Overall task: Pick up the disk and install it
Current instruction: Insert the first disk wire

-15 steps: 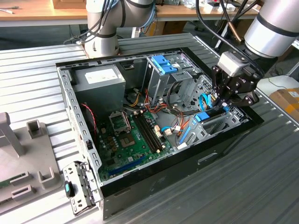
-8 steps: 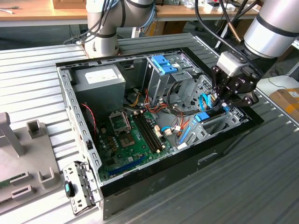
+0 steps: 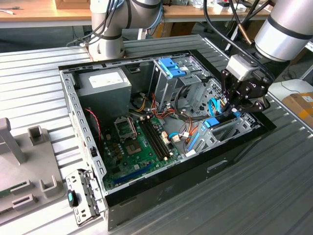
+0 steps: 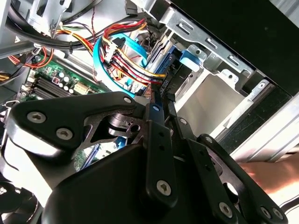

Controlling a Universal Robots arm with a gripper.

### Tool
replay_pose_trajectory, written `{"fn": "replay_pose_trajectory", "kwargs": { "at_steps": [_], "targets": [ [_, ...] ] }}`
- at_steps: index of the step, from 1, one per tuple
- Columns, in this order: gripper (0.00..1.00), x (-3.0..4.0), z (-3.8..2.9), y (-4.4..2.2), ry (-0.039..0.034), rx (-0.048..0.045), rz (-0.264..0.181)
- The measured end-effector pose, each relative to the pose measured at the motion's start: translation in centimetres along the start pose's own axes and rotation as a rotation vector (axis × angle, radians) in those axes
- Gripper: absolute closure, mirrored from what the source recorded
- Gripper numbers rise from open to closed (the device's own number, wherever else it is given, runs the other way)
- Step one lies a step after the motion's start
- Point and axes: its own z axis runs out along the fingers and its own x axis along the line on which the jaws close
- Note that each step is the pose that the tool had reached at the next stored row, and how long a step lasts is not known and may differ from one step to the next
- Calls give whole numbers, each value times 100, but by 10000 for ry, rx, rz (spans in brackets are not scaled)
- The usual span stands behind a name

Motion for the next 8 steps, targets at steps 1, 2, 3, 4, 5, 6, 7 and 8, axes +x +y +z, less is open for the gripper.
{"fn": "replay_pose_trajectory", "kwargs": {
  "at_steps": [1,2,3,4,5,6,7,8],
  "targets": [
    [84,-1,0,-7,1,0,-2],
    [84,-1,0,-10,1,0,-1],
    [84,0,3,-10,2,0,22],
    [84,1,6,-10,8,3,158],
    [84,0,6,-10,7,4,165],
    [84,0,8,-10,12,6,263],
    [84,0,8,-10,19,9,428],
    [84,0,8,-10,20,9,449]
  ]
}}
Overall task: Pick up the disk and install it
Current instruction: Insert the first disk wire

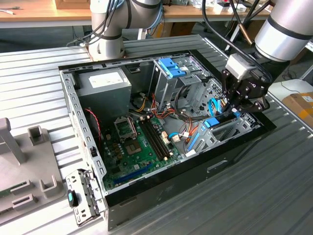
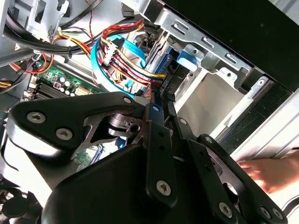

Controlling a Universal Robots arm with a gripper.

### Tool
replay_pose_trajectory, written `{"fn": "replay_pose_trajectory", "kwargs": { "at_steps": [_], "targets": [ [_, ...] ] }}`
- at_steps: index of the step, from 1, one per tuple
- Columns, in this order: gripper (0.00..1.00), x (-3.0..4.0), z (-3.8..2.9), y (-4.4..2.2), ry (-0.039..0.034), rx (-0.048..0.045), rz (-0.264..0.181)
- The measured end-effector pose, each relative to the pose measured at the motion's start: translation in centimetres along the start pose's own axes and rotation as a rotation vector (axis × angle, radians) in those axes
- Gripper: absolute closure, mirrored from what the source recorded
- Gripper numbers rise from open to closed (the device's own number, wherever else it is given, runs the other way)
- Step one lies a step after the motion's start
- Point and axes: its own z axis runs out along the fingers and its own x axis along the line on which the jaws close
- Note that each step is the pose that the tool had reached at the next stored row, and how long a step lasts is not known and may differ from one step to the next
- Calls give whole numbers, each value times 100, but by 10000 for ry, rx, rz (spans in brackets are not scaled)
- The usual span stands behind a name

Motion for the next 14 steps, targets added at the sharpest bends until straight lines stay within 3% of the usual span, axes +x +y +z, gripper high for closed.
{"fn": "replay_pose_trajectory", "kwargs": {
  "at_steps": [14],
  "targets": [
    [84,-7,27,2,6,0,2]
  ]
}}
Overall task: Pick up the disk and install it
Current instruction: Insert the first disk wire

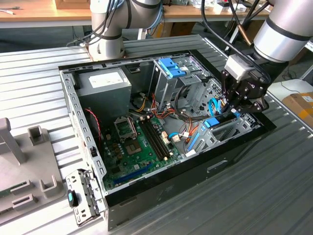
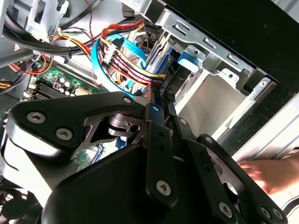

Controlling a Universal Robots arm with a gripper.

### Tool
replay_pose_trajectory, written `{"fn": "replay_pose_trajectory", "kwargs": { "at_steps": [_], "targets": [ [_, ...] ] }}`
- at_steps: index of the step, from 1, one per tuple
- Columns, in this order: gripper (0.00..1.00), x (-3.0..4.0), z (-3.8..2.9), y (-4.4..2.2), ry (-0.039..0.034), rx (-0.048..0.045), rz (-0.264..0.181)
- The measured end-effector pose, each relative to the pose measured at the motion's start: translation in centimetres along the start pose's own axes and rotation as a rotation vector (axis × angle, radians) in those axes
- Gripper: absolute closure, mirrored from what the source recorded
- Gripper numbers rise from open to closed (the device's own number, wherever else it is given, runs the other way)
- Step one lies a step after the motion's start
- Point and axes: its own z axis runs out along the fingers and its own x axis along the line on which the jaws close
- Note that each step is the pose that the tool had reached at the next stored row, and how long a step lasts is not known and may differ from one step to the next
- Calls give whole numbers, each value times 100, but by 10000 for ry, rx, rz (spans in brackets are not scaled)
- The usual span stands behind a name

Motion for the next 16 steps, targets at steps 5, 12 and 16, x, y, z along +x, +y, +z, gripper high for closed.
{"fn": "replay_pose_trajectory", "kwargs": {
  "at_steps": [5,12,16],
  "targets": [
    [84,3,14,1,1,0,0],
    [84,2,2,0,-13,2,38],
    [84,4,-39,-2,0,5,137]
  ]
}}
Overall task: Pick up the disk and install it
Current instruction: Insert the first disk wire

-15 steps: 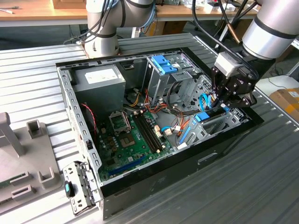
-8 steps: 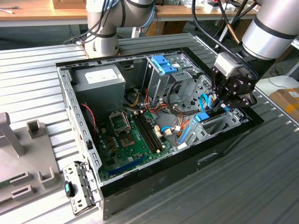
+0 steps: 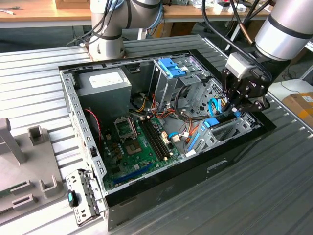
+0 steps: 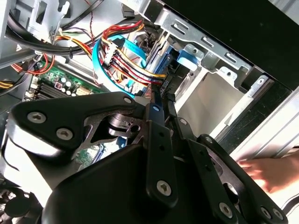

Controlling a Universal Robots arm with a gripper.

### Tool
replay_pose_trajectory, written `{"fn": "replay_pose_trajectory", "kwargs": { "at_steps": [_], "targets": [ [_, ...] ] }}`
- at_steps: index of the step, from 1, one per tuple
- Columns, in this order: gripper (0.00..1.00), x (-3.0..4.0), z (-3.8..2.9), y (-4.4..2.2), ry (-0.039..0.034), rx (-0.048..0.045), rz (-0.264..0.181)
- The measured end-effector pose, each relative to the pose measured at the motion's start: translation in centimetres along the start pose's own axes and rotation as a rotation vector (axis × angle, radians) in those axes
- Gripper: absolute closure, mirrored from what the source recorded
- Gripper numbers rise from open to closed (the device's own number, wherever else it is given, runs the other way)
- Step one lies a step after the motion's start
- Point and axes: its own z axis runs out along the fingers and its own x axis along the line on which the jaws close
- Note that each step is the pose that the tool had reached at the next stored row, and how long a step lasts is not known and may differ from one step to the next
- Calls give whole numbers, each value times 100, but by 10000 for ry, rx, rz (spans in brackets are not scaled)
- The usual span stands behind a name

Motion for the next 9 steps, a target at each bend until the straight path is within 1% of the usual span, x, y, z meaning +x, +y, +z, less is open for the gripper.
{"fn": "replay_pose_trajectory", "kwargs": {
  "at_steps": [2,9],
  "targets": [
    [84,1,3,1,11,3,179],
    [84,2,28,16,2,3,172]
  ]
}}
